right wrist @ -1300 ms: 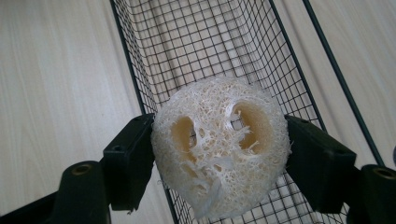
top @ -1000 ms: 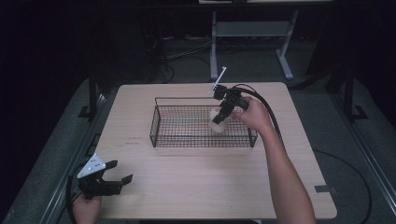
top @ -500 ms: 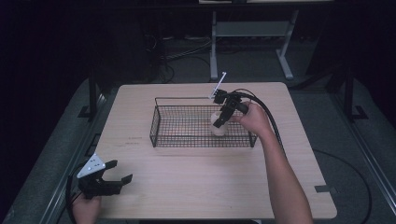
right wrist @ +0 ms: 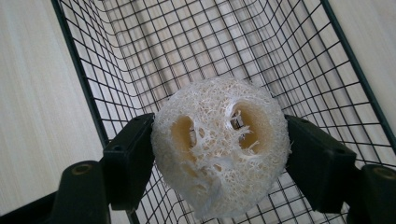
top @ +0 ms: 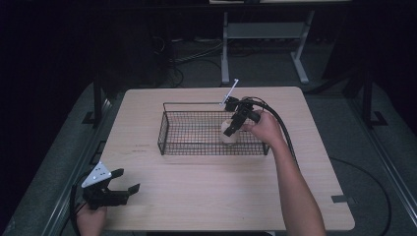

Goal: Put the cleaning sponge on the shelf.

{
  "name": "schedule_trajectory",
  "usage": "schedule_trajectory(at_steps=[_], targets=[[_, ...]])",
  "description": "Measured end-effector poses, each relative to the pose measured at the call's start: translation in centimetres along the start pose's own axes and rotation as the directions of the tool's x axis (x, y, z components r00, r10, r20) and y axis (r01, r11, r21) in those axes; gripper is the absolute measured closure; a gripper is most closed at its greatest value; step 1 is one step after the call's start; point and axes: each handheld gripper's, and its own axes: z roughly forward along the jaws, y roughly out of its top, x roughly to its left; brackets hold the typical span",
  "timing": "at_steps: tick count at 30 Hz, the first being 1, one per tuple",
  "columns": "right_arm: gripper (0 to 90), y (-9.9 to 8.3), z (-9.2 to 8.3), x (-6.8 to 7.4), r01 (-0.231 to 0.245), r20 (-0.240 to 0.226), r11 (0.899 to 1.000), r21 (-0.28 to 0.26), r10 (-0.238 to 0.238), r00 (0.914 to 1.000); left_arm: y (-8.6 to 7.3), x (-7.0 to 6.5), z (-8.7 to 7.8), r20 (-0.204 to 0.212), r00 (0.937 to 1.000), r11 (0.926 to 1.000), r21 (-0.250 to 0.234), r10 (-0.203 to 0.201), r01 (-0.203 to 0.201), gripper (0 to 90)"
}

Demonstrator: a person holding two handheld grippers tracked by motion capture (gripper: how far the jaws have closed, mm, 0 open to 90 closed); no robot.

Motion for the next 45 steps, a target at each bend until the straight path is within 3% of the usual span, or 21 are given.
schedule_trajectory(at_steps=[12,17,23,31,45], targets=[[27.8,-0.3,1.9,-0.6,-0.037,-0.021,0.999,-0.023,0.036,0.9991,-0.1,0.0,-0.1,0.002,1.0,1.0,0.001,-0.006,0.006,13.7],[27.8,-0.2,2.1,-0.5,-0.028,-0.012,0.999,-0.027,0.027,0.9996,0.0,0.0,0.0,0.0,1.0,1.0,-0.002,-0.005,0.005,13.7],[27.4,-0.2,2.0,-0.4,-0.025,-0.007,1.0,-0.015,0.025,0.9997,0.0,0.0,0.0,0.002,1.0,1.0,-0.003,-0.007,0.007,13.7],[19.8,-0.2,2.1,-0.3,-0.031,-0.012,0.999,0.007,0.031,0.9994,0.0,0.0,0.1,-0.002,1.0,1.0,0.003,-0.009,0.009,13.7],[16.9,-0.3,0.5,0.0,-0.032,-0.006,0.999,-0.045,0.031,0.9995,-0.1,-0.1,-0.1,-0.001,1.0,1.0,0.002,-0.004,0.004,13.7]])
